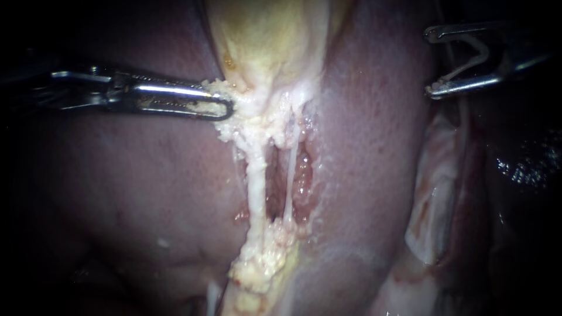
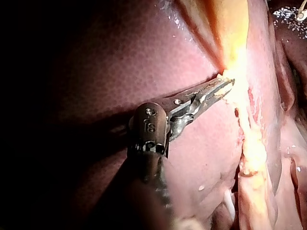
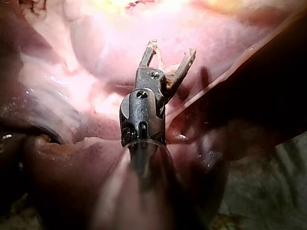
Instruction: Clipping first clip left tube
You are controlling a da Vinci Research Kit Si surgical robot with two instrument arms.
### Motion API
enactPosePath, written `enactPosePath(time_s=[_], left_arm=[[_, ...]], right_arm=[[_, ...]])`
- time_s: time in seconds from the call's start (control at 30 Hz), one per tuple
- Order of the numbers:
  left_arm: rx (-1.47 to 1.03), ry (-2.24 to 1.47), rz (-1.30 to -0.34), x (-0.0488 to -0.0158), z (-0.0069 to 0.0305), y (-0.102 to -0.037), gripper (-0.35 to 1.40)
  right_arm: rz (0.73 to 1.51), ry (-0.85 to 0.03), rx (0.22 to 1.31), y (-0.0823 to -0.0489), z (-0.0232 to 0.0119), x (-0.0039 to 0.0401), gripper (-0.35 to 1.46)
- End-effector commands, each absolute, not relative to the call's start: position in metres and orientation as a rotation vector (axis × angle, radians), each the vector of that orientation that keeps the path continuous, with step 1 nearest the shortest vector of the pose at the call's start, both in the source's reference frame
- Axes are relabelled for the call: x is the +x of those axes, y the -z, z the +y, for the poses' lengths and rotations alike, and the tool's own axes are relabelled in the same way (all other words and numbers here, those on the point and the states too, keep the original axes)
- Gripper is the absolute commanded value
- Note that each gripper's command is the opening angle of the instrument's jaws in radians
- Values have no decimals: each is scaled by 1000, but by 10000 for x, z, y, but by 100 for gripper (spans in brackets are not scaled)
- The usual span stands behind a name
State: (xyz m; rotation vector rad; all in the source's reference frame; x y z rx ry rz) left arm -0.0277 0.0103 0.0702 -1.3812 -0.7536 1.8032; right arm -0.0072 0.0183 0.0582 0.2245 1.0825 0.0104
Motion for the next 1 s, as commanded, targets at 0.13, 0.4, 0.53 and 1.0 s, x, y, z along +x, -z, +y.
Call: enactPosePath(time_s=[0.13, 0.4, 0.53, 1.0], left_arm=[[-1381, -1802, -755, -276, 104, -701, -35], [-1407, -1747, -761, -238, 125, -650, -35], [-1442, -1729, -724, -213, 139, -617, -35], [-1446, -1730, -715, -211, 137, -616, -35]], right_arm=[[1082, -11, 224, -582, 183, -72, 50], [1081, -12, 223, -582, 183, -70, 50], [1083, -12, 225, -581, 182, -69, 50], [1133, -20, 370, -568, 119, 7, 48]])
